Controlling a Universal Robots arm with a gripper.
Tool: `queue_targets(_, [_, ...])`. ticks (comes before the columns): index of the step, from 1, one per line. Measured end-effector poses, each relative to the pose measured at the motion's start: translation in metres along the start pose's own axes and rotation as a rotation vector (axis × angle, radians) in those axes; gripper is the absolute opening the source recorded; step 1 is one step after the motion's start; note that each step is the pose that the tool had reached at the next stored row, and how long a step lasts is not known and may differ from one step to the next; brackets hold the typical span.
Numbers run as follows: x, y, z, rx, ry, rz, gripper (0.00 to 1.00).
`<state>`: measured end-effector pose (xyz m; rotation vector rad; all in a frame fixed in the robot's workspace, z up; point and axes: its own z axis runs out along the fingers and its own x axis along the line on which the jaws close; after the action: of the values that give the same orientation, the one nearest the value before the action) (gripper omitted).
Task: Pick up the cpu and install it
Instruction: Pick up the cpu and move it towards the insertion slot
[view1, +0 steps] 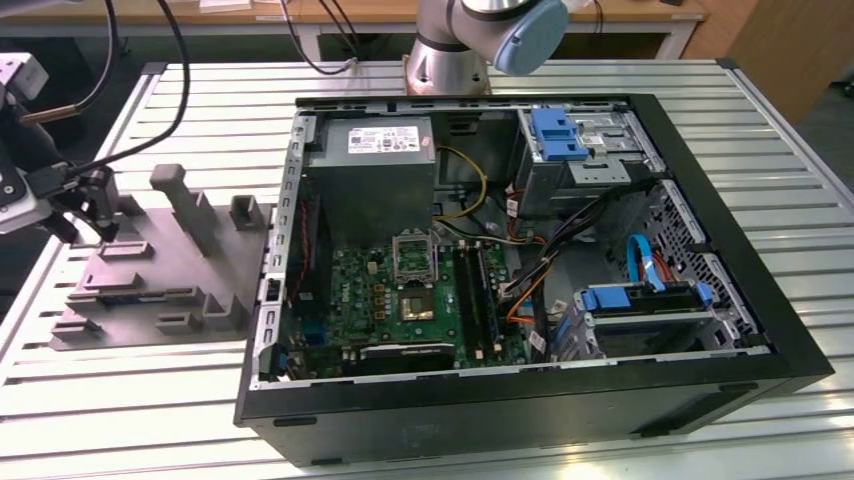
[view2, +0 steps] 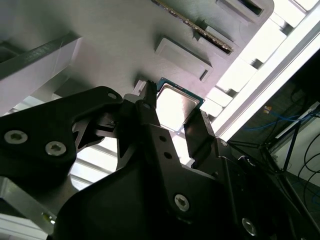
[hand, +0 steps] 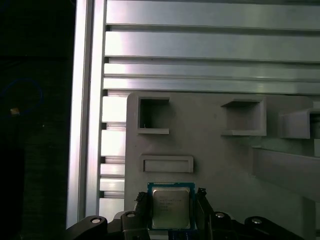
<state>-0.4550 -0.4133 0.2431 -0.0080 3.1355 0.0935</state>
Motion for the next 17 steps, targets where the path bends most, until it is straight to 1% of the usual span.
queue_targets(17, [-0.0001, 0.0006, -0.0091, 0.0, 0.0, 0.0, 0.47])
